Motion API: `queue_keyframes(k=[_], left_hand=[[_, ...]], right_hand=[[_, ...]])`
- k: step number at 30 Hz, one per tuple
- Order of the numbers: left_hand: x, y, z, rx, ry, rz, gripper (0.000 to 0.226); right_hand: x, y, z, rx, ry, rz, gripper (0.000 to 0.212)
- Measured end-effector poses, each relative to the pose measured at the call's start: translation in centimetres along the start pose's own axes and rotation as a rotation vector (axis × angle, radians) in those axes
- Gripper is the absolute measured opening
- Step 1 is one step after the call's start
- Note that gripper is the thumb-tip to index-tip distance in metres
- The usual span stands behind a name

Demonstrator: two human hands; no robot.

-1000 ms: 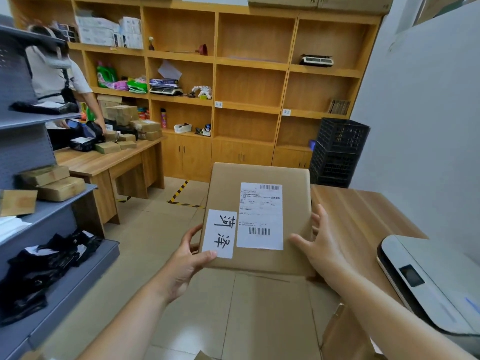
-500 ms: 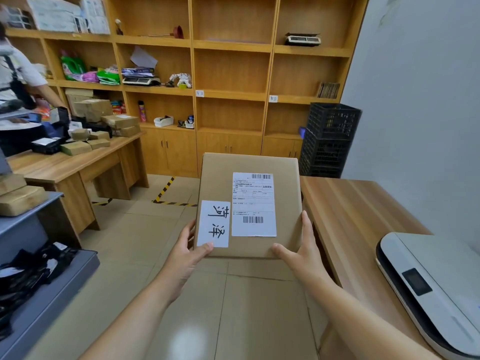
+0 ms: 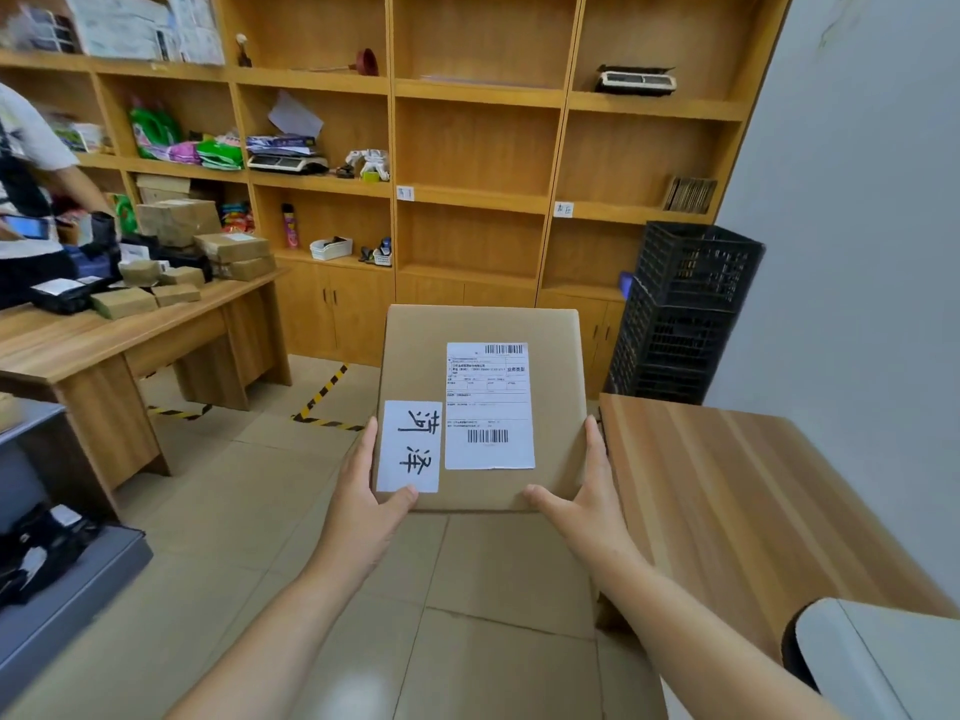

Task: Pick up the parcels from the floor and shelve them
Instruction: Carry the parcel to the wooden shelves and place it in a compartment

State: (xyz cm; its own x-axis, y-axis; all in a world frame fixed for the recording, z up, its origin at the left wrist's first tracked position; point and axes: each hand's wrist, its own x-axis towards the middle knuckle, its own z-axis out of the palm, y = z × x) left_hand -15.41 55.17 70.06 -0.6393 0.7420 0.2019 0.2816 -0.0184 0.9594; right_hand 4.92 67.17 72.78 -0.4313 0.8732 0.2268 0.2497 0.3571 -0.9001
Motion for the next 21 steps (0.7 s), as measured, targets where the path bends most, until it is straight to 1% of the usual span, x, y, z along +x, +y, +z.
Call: queue_keyframes(k=[4,9,15,21], left_hand=[[4.8,-0.7,1.4,0.063,0.069,0.015,0.083],[12.3,-2.2,2.3,0.083,0.09,0.05,0.081],[24.0,-4.2,2.4,0.028,0.053,0.059,0.083],[36.2,-5.2,1.7,0.121,-0.02,0.158,0.082]], right_hand=[[5.5,1.2,1.0,0.009,-0.043,0.021,0.107],[12.5,2.5,3.4,0.009,-0.043,0.025,0.107],[22.9,2.8,7.1,-0.019,-0.001,0.013,0.109],[33.7,2.8,11.5,-0.053,0.076,0.048,0.109]])
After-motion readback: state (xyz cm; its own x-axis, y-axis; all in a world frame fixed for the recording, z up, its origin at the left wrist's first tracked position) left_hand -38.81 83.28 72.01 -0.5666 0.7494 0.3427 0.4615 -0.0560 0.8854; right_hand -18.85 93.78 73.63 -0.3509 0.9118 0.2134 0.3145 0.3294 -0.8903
